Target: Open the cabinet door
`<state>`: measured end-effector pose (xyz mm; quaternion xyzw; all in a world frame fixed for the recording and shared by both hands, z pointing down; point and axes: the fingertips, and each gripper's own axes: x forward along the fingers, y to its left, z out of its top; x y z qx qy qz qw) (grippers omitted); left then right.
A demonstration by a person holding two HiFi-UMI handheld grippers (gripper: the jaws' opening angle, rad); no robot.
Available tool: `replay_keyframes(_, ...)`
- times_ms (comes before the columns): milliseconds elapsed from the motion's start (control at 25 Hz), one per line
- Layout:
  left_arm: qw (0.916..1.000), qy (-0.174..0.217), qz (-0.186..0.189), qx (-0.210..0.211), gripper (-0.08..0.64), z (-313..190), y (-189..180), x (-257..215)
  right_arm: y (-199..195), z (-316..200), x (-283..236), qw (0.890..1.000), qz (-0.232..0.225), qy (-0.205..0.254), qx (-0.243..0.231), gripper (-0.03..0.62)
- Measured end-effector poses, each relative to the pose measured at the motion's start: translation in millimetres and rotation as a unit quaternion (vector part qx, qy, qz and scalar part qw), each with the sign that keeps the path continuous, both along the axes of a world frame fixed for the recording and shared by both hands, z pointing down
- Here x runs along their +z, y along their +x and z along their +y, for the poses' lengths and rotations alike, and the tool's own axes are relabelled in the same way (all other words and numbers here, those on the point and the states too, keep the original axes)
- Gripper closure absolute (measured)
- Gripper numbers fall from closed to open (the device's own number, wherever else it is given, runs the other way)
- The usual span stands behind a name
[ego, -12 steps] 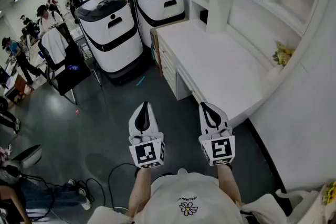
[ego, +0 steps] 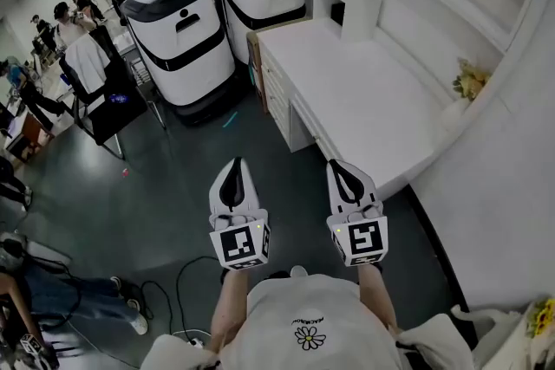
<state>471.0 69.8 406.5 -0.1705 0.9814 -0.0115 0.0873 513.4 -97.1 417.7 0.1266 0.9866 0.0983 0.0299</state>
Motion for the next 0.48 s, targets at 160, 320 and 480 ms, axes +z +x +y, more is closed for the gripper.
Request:
replay_keyframes(160, 1.0000, 0.003, 0.005, -0.006, 0.554, 3, 2, 1, 1, 0, 0, 1.000, -0.002, -0.016, -0.009, 0.592)
replay_keyframes(320, 0.9997, 0.009, 0.015, -0.020, 0.554, 13, 3, 7, -2, 7, 7, 0.999, 0.010, -0.019, -0.024, 0.592)
replay_keyframes(480, 0.9980, 0.031, 0.029, -0.048, 0.554, 29, -9, 16, -5, 17, 14, 0.999, 0.018, 0.001, -0.045, 0.592)
